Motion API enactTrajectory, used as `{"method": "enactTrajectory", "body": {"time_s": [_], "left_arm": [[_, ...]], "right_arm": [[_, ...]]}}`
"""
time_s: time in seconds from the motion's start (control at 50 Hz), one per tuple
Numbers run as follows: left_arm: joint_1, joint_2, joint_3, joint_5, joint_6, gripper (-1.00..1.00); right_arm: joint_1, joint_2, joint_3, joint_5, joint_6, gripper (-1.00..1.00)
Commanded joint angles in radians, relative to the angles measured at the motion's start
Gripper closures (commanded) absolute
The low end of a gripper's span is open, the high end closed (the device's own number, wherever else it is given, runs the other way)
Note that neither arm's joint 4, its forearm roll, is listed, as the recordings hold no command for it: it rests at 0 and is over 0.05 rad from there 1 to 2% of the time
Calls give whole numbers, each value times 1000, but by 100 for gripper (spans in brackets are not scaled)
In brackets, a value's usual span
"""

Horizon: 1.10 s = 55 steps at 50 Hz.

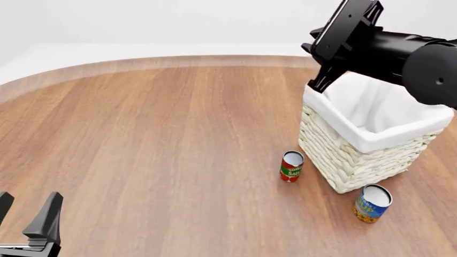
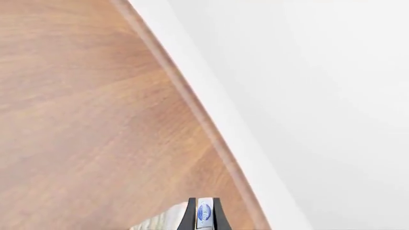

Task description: Pick up the alphabet soup and the cream cheese box, and put them in the basket.

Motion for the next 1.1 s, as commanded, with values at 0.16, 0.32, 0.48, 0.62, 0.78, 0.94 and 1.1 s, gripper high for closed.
{"method": "enactTrajectory", "body": {"time_s": [0.16,0.32,0.48,0.62,0.78,0.94,1.1], "left_arm": [[0,0,0,0,0,-100],[0,0,0,0,0,-100],[0,0,0,0,0,-100],[0,0,0,0,0,-100],[0,0,0,0,0,-100],[0,0,0,0,0,-100],[0,0,0,0,0,-100]], "right_arm": [[0,-64,-49,50,69,100],[-3,-99,-77,79,156,100],[-2,-121,-96,116,244,100],[-19,-129,-92,131,288,100],[-30,-136,-102,167,324,100],[-51,-138,-115,213,355,100],[-71,-161,-123,258,380,100]]}}
